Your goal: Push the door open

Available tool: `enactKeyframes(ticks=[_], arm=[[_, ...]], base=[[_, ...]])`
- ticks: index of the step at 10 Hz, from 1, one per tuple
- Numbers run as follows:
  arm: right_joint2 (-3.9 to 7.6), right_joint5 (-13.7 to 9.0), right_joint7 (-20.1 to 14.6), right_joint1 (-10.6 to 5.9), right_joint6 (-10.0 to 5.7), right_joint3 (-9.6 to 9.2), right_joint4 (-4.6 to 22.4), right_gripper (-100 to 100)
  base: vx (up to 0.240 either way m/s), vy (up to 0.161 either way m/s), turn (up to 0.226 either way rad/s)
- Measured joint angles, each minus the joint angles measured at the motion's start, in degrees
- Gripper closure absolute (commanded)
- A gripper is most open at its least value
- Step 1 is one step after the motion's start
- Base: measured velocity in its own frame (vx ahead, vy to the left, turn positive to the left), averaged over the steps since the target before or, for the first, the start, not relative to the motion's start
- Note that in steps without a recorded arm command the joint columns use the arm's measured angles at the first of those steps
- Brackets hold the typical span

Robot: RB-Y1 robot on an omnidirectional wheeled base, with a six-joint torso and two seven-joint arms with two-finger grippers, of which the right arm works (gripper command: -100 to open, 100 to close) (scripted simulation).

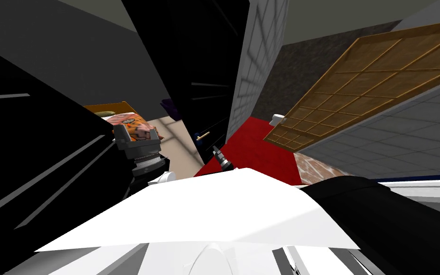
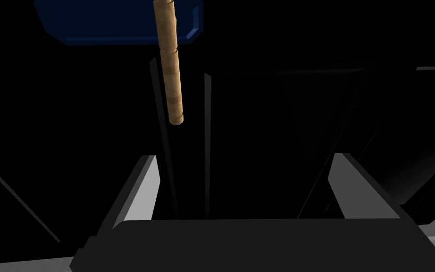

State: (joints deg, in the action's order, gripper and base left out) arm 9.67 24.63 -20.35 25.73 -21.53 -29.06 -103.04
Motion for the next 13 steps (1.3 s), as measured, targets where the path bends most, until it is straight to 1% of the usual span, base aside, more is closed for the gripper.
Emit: enactKeyframes(ticks=[2, 3, 4, 5, 6, 7, 8, 9, 13], arm=[[0.91, 1.5, -1.4, -0.16, 0.45, -2.15, 0.9, -100], [0.86, 2.3, -1.9, -0.42, 0.25, -3.02, 2.3, -100], [0.83, 3.1, -2.2, -0.19, 0.29, -4.06, 2.8, -100], [0.8, 3.8, -2.6, -0.63, 0.45, -4.98, 3.8, -100], [1.16, 4.3, -3.1, -0.49, 0.4, -5.63, 4.2, -100], [1.27, 4.9, -3.4, -0.39, 0.78, -6.58, 4.2, -100], [1.64, 5.4, -3.8, -0.19, 0.93, -7.24, 4.3, -100], [1.69, 5.4, -3.9, -0.18, 0.93, -7.3, 4.3, -100], [0.36, 4.7, -3.5, -1.75, 1.31, -6.73, 6.2, -100]], base=[[0.219, -0.076, 0.085], [0.22, -0.049, 0.052], [0.225, -0.075, 0.05], [0.198, -0.098, 0.054], [0.21, -0.075, 0.043], [0.214, -0.06, 0.042], [0.092, -0.028, 0.012], [0.133, 0.052, 0.044], [0.155, 0.152, 0.034]])
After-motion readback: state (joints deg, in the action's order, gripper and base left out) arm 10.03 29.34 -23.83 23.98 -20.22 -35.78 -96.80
